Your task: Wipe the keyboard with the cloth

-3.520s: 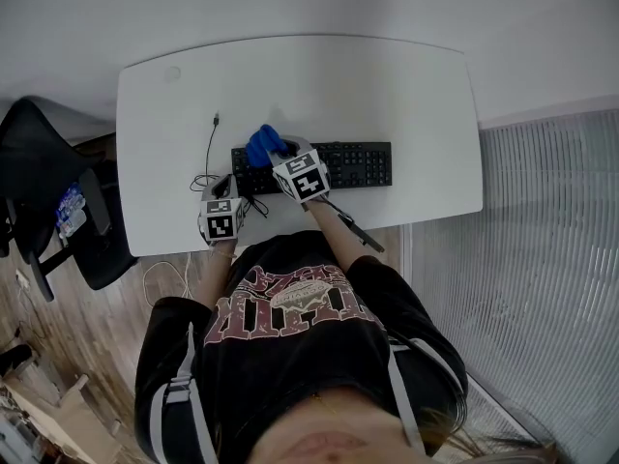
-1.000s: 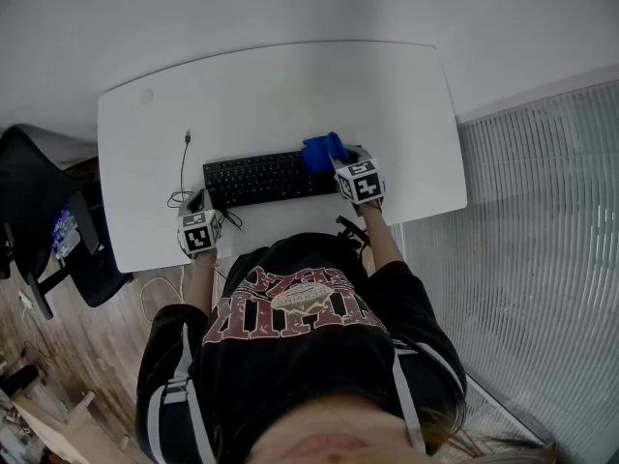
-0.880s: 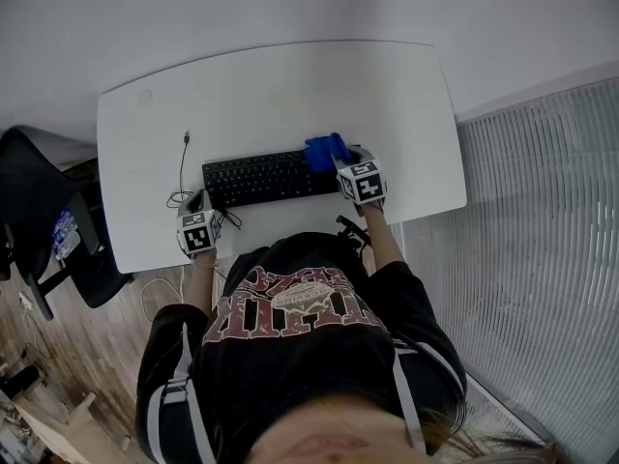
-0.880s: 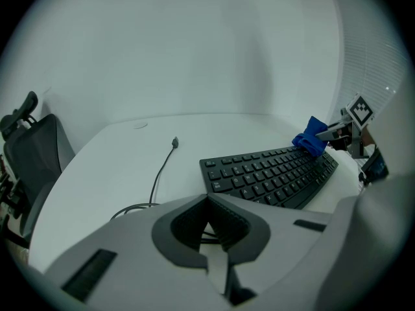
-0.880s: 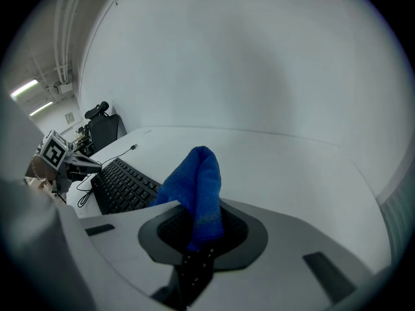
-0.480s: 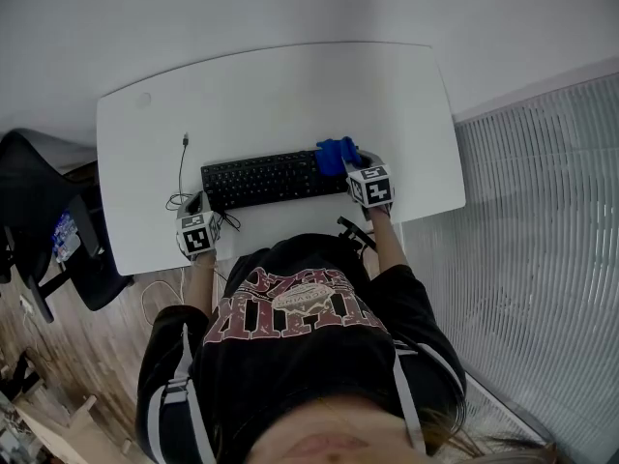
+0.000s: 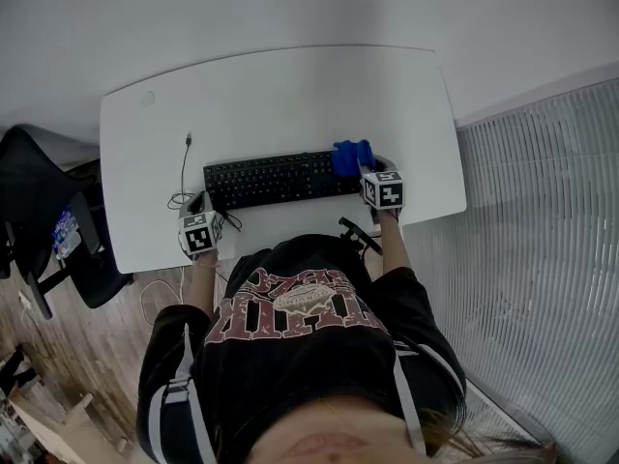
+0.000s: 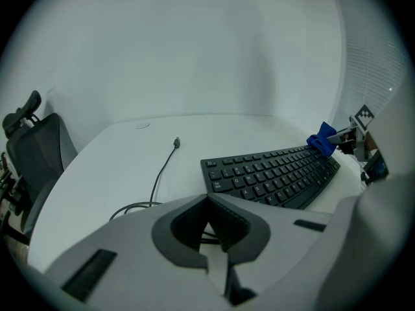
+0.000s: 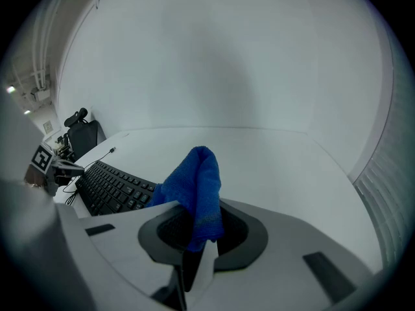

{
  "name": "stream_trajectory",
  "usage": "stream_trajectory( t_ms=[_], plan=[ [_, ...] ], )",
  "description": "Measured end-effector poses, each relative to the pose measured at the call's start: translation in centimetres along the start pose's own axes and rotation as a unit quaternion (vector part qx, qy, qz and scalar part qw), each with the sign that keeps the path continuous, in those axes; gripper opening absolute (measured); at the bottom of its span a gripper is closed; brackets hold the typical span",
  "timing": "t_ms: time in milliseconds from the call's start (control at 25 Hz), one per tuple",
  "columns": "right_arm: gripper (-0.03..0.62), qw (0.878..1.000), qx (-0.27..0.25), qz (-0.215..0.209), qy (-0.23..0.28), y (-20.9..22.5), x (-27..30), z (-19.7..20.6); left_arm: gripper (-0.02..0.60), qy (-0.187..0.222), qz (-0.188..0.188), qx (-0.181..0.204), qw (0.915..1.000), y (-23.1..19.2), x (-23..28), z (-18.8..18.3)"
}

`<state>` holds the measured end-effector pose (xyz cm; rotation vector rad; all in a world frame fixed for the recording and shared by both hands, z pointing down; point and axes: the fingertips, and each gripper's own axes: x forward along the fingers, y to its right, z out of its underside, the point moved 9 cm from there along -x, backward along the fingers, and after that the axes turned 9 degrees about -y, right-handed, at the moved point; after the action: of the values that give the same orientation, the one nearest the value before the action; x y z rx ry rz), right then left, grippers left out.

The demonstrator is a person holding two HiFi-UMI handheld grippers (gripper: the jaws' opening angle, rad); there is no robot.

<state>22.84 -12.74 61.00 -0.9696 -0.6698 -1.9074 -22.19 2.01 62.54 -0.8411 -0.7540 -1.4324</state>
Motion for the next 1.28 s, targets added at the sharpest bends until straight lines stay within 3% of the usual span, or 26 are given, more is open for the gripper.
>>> stream_trajectory(
  t_ms=[440, 560, 920, 1280],
  plan=[
    [0.064, 0.999, 0.037, 0.029, 0.007, 1.4, -0.9, 0.3, 0.034, 0.001, 0.001, -0.004, 1.0000, 0.0, -0.1, 0.0],
    [0.064, 0.999, 0.024, 0.022, 0.029, 0.7, -1.9, -1.3, 0.034, 0.003, 0.000, -0.004, 1.0000, 0.3, -0.1, -0.3],
    [0.064, 0.992, -0.040, -0.074, 0.090, -7.3, -3.2, -6.8, 0.034, 0.005, 0.003, -0.006, 1.0000, 0.2, -0.3, -0.3],
    [0.064, 0.967, -0.130, -0.193, 0.104, -16.4, -2.7, -10.9, 0.032, 0.010, 0.014, -0.005, 0.9998, 0.0, -0.4, -0.4]
  ],
)
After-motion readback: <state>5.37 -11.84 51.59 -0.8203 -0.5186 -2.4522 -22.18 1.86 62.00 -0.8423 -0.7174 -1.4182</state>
